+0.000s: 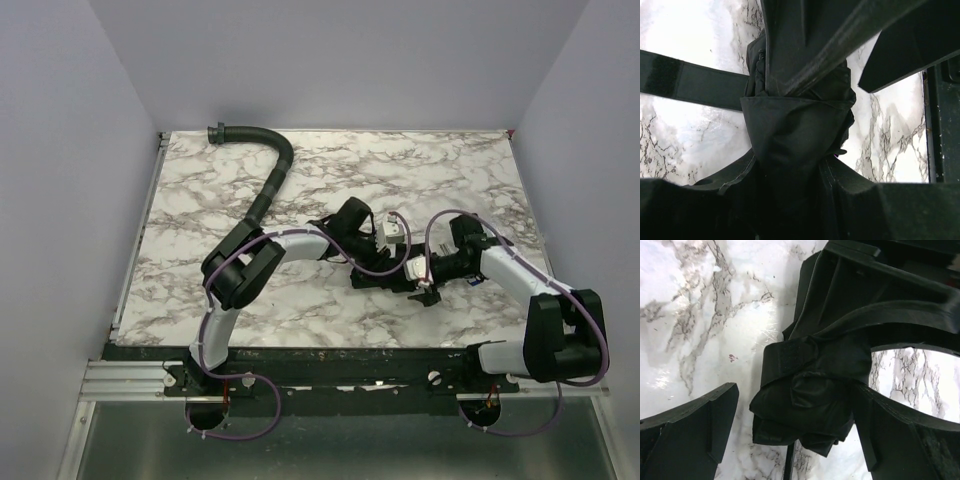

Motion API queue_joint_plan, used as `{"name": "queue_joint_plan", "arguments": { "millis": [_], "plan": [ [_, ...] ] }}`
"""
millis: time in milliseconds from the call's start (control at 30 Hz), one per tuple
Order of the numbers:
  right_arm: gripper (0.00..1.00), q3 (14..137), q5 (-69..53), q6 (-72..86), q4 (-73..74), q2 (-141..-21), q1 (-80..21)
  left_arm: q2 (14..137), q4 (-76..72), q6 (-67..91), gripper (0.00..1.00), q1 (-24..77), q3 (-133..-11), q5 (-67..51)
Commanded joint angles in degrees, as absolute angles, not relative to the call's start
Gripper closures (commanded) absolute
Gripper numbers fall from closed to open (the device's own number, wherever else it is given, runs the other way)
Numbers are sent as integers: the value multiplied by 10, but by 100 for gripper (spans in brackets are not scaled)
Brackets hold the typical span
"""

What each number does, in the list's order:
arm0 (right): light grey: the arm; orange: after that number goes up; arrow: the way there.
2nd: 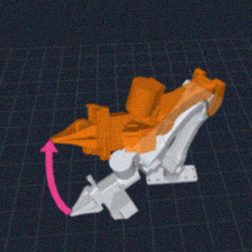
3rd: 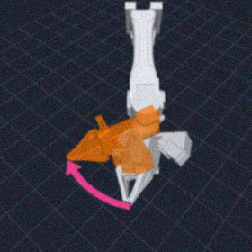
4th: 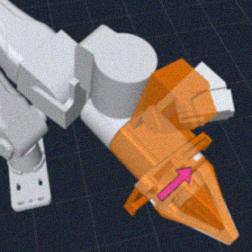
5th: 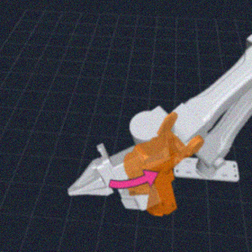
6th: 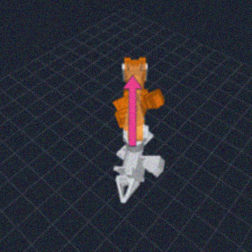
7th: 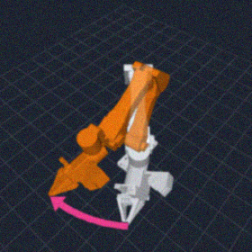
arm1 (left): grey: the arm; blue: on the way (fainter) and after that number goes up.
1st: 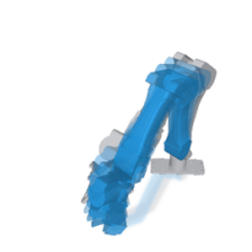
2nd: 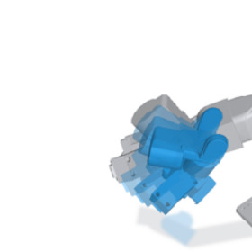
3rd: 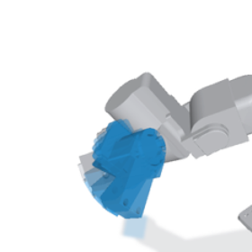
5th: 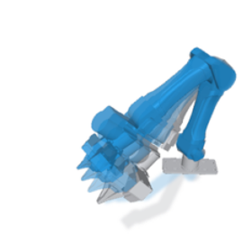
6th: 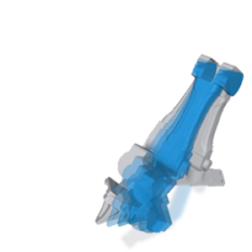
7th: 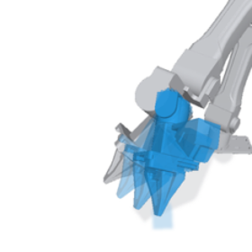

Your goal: Put away the umbrella

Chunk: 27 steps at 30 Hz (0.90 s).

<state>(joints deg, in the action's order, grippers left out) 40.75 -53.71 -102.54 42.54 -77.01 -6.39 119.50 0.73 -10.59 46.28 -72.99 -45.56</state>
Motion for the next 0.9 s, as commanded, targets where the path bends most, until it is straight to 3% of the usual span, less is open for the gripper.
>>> {"name": "queue_joint_plan", "arguments": {
  "millis": [0,200,333,400,500,633,867],
  "plan": [
    [0,367,-470,-1000,316,-763,-92,1288,199,-104,92,479,-691,-442],
    [5,295,-370,-964,181,-778,-145,1293,198,-92,91,478,-700,-473],
    [25,297,-334,-941,175,-805,-165,1290,182,-67,91,473,-700,-499],
    [30,291,-333,-927,167,-802,-170,1291,174,-51,91,470,-704,-513],
    [28,284,-349,-894,160,-780,-171,1294,167,-23,91,462,-712,-513],
    [16,337,-407,-792,243,-746,-171,1290,163,-4,92,458,-707,-465],
    [12,372,-430,-751,325,-711,-171,1288,123,26,92,454,-670,-430]
  ]
}}
